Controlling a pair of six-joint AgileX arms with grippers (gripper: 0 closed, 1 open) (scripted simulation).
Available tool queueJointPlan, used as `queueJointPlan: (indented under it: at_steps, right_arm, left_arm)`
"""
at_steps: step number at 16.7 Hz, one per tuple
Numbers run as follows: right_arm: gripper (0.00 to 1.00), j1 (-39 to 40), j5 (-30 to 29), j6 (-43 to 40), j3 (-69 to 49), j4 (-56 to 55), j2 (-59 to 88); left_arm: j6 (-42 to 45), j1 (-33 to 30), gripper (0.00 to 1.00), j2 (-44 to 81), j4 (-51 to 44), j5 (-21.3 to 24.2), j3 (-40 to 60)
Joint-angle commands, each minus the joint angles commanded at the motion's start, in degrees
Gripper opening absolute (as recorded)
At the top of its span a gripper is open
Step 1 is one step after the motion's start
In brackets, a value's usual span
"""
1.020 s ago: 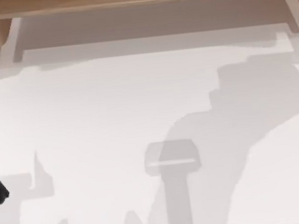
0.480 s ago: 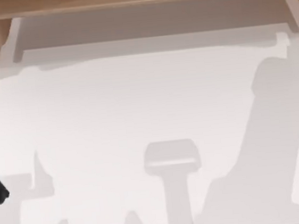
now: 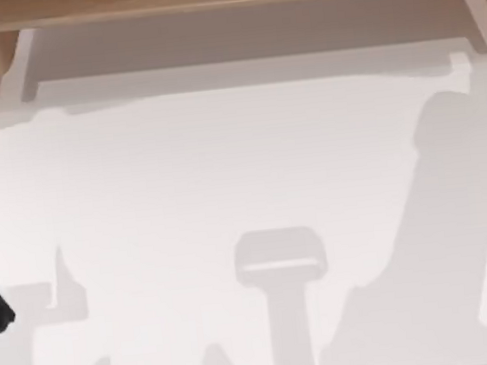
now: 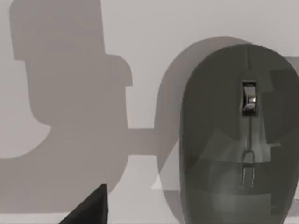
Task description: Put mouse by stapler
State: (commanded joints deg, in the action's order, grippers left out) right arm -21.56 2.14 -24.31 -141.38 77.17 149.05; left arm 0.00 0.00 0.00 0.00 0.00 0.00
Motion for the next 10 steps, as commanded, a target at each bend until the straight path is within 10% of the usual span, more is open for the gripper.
queueJointPlan:
  at_steps: [10]
  right_arm:
    - [1.00,0.0,0.0,0.0,4.3,-4.1,-0.5]
  left_arm:
    - [0.0,0.0,1.00,0.0,0.0,0.0,0.0]
